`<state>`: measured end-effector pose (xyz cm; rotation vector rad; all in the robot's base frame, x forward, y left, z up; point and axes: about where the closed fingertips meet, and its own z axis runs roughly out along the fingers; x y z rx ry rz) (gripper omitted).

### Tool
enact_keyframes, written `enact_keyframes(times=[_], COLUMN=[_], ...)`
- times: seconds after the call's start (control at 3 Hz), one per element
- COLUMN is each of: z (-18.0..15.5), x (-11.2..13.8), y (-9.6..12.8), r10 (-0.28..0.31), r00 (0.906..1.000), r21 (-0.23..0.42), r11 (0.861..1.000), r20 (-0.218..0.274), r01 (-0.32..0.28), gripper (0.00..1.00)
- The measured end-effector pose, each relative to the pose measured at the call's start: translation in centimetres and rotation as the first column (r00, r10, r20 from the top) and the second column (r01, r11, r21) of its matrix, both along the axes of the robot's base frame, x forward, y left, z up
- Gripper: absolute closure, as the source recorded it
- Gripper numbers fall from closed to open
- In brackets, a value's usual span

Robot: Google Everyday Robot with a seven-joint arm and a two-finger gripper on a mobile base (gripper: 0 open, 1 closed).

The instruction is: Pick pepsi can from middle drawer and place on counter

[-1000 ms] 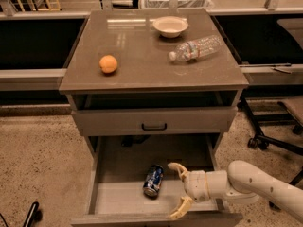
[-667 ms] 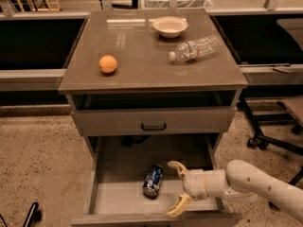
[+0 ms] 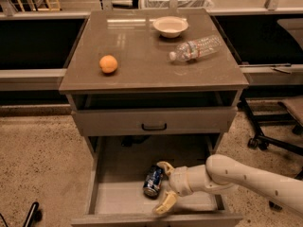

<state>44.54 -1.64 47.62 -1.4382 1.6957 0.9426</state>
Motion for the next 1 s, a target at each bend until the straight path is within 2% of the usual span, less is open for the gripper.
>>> enact_keyframes(times=[0.33, 0.67, 1.0], z=[-3.2, -3.8, -3.9], x=[2.0, 3.9, 5.4], y=[0.9, 0.6, -0.8], r10=[-0.061, -0.135, -0.204], r00=[0.9974, 0.9857, 0.9688], r21=[-0.097, -0.111, -0.1], r11=[0.993, 0.983, 0.971], r20=[0.038, 0.1, 0.14], r01=[0.064, 0.146, 0.219], gripper=[0.0, 0.0, 0.0])
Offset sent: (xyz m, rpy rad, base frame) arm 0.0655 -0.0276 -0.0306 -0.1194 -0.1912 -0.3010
